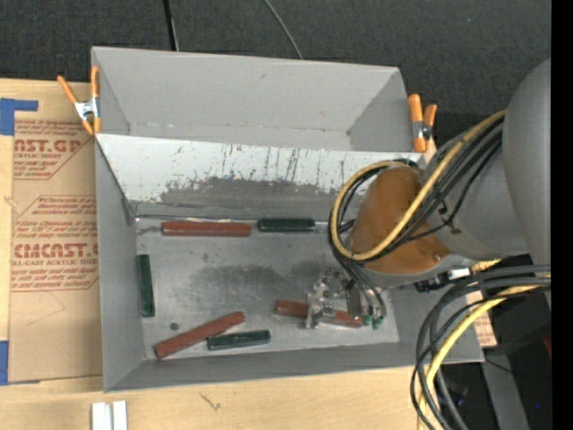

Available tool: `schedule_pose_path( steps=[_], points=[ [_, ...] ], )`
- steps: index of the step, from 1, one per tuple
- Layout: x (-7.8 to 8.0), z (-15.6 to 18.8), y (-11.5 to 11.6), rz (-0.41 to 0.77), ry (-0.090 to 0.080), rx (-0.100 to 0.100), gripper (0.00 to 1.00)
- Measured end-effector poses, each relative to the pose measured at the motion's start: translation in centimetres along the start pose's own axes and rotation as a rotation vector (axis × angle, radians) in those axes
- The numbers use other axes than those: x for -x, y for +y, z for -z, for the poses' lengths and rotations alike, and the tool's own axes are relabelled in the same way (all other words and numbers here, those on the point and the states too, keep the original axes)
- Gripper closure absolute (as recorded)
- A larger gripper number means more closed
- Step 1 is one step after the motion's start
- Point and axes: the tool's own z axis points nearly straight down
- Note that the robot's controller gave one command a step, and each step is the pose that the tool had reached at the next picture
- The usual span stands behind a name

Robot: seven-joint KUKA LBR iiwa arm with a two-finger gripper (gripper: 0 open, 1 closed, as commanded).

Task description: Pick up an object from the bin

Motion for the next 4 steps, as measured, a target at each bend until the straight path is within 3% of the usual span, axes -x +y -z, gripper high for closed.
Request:
schedule_pose_path(
  steps=[2,4],
  points=[
    [-0.4,2.8,0.0,0.0,0.019,0.0,1.0],
    [-0.3,6.2,0.0,0.0,0.019,0.0,1.0]
  ],
)
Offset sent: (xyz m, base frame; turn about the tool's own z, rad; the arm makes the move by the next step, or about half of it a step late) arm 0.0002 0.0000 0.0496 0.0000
